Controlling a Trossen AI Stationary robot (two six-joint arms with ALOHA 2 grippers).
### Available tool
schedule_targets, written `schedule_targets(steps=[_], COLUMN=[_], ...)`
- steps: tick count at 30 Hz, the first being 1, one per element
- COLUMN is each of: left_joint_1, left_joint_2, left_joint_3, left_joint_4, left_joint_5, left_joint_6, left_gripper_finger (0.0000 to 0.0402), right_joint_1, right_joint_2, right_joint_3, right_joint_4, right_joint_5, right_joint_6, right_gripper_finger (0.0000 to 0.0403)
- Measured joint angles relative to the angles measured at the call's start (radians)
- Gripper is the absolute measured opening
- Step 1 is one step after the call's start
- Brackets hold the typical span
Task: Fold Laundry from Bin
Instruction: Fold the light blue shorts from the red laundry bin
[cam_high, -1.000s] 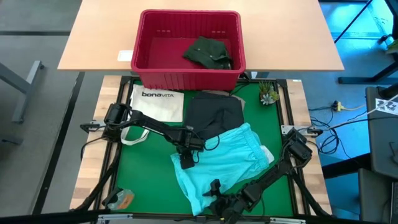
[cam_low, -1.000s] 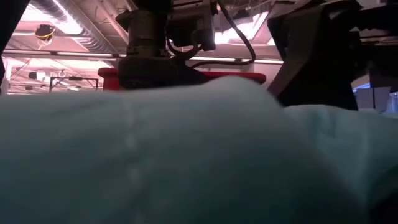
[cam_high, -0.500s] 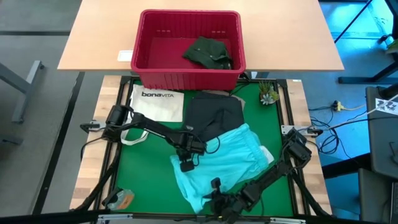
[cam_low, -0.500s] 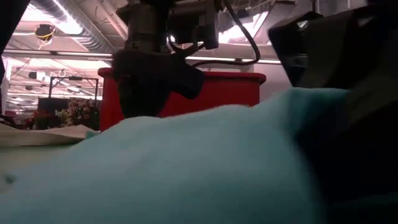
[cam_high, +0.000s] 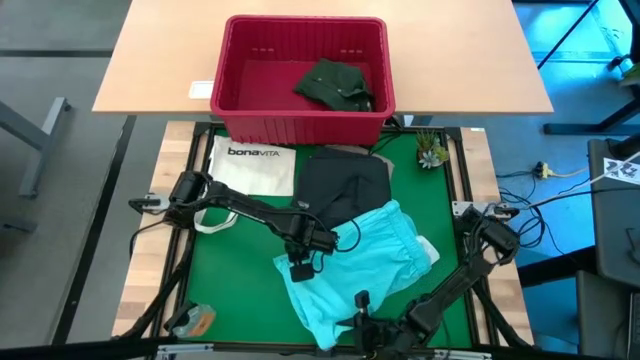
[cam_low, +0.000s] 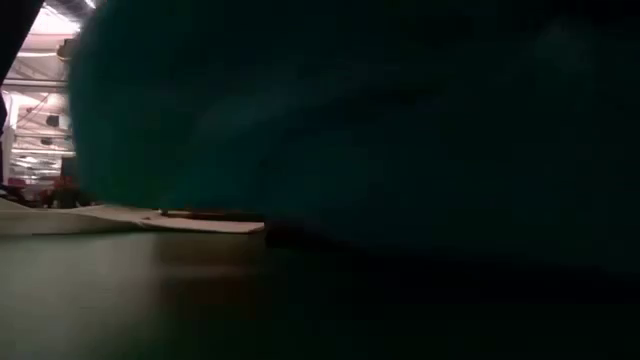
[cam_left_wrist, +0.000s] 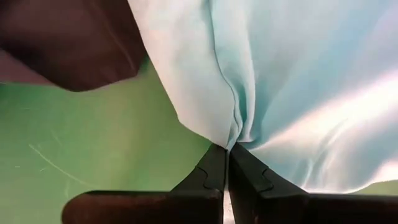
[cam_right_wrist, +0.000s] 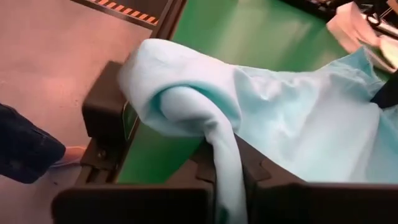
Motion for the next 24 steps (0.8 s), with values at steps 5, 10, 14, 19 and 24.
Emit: schedule_targets(steps=[5, 10, 14, 19, 24], left_joint_1=[0.024, 0.062, 0.095, 0.133, 0.165], left_joint_2=[-0.001, -0.002, -0.003, -0.003, -0.004], left_joint_3=[0.091, 0.166, 0.194, 0.196, 0.196], left_joint_4=[-0.036, -0.036, -0.023, 0.054, 0.147], left_joint_5=[0.002, 0.009, 0.011, 0.011, 0.012], left_joint_6=[0.001, 0.001, 0.001, 0.001, 0.001], left_gripper_finger=[0.0001, 0.0001, 0.0, 0.0, 0.0], right_joint_1=[0.005, 0.018, 0.039, 0.081, 0.127], right_joint_2=[-0.076, -0.136, -0.174, -0.212, -0.222], right_joint_3=[0.0, 0.001, 0.001, 0.001, 0.001], right_joint_4=[-0.115, -0.249, -0.393, -0.63, -0.877], right_joint_5=[0.014, 0.077, 0.128, 0.2, 0.206], right_joint_6=[0.04, 0.115, 0.188, 0.374, 0.601], right_gripper_finger=[0.0008, 0.0019, 0.0008, 0.0013, 0.0015])
